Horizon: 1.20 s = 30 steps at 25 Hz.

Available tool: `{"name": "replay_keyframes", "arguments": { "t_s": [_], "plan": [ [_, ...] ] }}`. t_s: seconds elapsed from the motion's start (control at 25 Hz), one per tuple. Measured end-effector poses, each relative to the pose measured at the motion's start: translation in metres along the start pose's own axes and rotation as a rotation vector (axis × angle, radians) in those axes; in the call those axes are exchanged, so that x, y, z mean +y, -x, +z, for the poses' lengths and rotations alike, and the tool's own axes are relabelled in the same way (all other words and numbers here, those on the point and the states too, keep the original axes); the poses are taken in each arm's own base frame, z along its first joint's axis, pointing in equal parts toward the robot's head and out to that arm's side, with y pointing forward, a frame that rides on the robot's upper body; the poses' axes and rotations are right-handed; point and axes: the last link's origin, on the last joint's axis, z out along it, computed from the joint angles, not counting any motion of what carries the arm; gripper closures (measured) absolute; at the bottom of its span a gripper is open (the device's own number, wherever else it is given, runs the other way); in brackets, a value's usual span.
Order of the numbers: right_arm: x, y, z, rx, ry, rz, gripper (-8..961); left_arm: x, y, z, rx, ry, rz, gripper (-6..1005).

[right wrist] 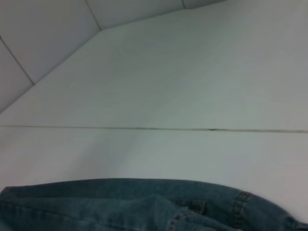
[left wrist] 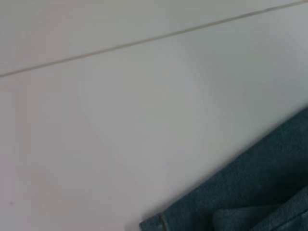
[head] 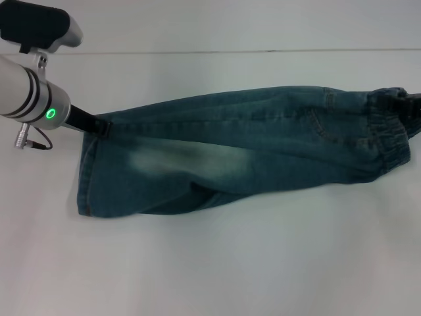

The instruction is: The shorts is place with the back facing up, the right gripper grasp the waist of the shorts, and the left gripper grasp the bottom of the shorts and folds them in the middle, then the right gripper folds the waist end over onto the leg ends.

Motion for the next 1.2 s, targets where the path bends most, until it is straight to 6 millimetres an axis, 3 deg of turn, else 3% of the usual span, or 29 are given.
{"name": "replay_keyframes", "arguments": {
  "t_s": [0.48, 1.2],
  "plan": [
    [-0.007, 0.006, 0.01, 0.022, -0.072, -0.019, 868, -0.009, -0.017, -0.011, 0.053, -0.032, 0.003, 952],
    [-0.015, 0.019, 0.028, 0.05, -0.198, -0.101, 865, 0.008, -0.033, -0.007, 0.114, -0.035, 0.041, 951]
  ]
}}
